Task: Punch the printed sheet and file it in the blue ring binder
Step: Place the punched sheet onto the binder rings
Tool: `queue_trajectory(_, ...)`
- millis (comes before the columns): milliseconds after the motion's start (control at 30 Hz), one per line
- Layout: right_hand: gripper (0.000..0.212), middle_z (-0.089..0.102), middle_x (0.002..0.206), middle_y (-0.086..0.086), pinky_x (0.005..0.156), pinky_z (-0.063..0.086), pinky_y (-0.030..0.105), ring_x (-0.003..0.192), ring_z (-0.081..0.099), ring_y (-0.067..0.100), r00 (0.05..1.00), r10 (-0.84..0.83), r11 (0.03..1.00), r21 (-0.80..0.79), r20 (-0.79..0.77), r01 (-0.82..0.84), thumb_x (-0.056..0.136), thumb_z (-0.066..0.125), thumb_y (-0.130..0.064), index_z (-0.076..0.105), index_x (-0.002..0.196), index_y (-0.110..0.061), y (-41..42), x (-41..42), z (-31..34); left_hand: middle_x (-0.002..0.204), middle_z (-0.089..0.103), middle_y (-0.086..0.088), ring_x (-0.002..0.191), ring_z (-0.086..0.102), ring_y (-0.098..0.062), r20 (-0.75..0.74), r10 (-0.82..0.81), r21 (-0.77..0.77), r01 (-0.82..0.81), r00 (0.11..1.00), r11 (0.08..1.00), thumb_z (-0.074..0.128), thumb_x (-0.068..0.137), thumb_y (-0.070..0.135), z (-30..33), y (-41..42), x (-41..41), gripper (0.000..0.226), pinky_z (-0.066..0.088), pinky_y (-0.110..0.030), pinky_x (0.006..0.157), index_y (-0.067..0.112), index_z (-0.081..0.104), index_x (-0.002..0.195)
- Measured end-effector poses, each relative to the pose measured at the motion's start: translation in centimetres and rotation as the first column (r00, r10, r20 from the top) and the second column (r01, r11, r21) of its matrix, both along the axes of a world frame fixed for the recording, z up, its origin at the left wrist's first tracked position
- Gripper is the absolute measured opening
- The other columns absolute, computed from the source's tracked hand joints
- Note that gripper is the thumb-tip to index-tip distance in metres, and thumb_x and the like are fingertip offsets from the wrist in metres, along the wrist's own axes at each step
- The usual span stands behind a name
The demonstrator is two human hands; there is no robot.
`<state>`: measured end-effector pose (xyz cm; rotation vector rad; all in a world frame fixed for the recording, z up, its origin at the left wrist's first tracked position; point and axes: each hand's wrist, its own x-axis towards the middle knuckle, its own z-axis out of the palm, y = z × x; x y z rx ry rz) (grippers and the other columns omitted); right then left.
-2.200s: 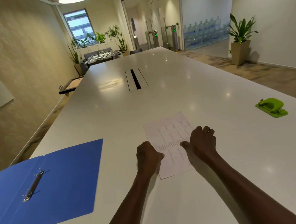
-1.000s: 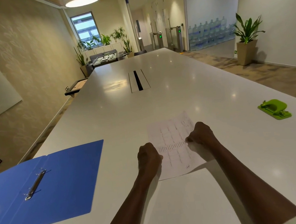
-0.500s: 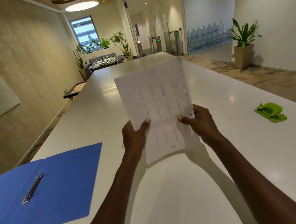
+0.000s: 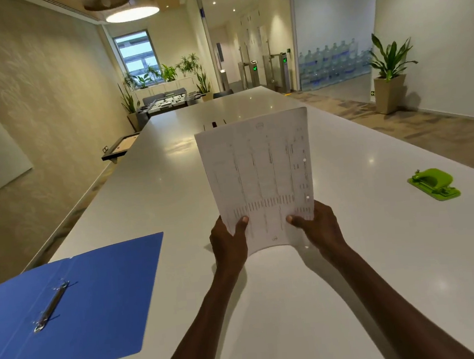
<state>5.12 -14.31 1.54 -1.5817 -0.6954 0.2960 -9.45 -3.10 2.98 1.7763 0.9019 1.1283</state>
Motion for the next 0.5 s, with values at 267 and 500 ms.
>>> queue_trajectory(267,0.109,0.030,0.151,0.007,0.108,0.031,0.032,0.134,0.033,0.021,0.803,-0.296,0.954,0.127,0.518,0.270,0.063,0.087,-0.031,0.019,0.148,-0.015,-0.8,1.4,8.1,0.114,0.066,-0.010,0.092,0.064,-0.021,-0.119,0.028,0.292,0.008,0.992,0.956,0.057,0.096,0.013,4.4,2.1,-0.2,0.021,0.047,-0.010,0.061,0.007,0.056,0.116)
queue_trajectory(500,0.113,0.009,0.158,0.022,0.119,0.015,0.045,0.147,0.010,0.033,0.341,-0.395,0.903,0.291,0.853,0.317,0.067,0.075,-0.048,0.011,0.150,-0.005,-2.2,1.3,15.7,0.094,0.068,-0.008,0.071,0.055,-0.014,-0.251,0.154,0.648,0.048,0.956,0.760,0.054,0.095,0.015,8.9,2.7,-0.8,0.004,0.048,-0.023,0.059,0.014,0.056,0.099)
